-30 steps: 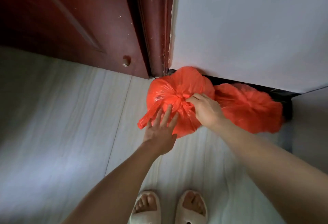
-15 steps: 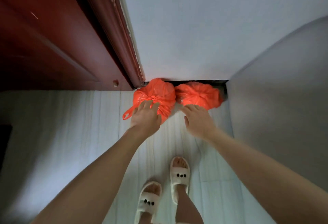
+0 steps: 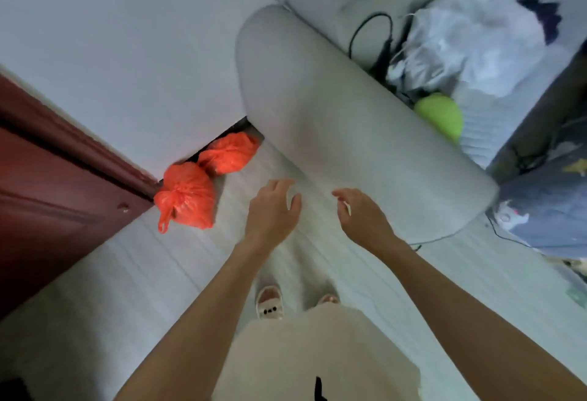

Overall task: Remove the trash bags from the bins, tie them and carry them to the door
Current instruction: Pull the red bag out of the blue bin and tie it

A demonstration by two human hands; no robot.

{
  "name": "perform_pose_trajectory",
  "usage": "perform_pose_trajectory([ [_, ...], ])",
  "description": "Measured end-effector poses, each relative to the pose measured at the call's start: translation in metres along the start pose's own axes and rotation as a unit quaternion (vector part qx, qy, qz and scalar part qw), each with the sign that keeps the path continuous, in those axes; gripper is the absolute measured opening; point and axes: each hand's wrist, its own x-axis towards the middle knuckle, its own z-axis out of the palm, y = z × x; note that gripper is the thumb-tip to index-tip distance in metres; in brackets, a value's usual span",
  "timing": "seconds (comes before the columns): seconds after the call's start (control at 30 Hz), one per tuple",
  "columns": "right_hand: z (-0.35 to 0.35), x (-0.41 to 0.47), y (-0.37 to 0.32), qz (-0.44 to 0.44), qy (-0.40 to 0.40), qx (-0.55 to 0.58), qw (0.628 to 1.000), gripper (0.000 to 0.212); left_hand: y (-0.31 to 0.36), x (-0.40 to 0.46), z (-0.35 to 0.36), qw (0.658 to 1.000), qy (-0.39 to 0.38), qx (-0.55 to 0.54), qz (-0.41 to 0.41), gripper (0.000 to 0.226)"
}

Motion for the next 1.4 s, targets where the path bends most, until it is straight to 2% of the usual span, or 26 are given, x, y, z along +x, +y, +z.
perform_pose_trajectory([
  [0.13,-0.058,-0.113,0.087,0.134,0.102,0.057,0.984,0.031,0.103,-0.042,0.068,0.99,-0.085,0.018,0.114,0.038],
  [0.23,-0.09,-0.226,0.162,0.227,0.187,0.097,0.951,0.03,0.189,-0.099,0.145,0.96,-0.173,0.042,0.217,0.038],
  [0.3,-0.101,-0.269,0.189,0.255,0.209,0.104,0.938,0.031,0.224,-0.122,0.176,0.945,-0.196,0.055,0.256,0.038],
  [0.37,-0.117,-0.352,0.24,0.31,0.246,0.121,0.91,0.031,0.281,-0.18,0.235,0.916,-0.235,0.071,0.317,0.038],
  [0.57,-0.13,-0.523,0.354,0.42,0.315,0.173,0.833,0.033,0.386,-0.316,0.365,0.868,-0.324,0.073,0.37,0.037],
  [0.7,-0.137,-0.623,0.433,0.505,0.352,0.225,0.755,0.034,0.454,-0.398,0.455,0.8,-0.403,0.114,0.43,0.039],
  [0.83,-0.156,-0.672,0.496,0.527,0.388,0.248,0.714,0.034,0.513,-0.43,0.526,0.763,-0.421,0.128,0.473,0.039],
  [1.0,-0.198,-0.727,0.631,0.557,0.413,0.24,0.679,0.036,0.621,-0.464,0.655,0.712,-0.437,0.168,0.524,0.039],
  [1.23,-0.33,-0.795,0.824,0.583,0.403,0.242,0.663,0.037,0.826,-0.486,0.809,0.678,-0.423,0.176,0.575,0.041],
  [1.4,-0.406,-0.834,0.948,0.586,0.423,0.225,0.654,0.034,0.95,-0.498,0.907,0.676,-0.399,0.17,0.596,0.04],
])
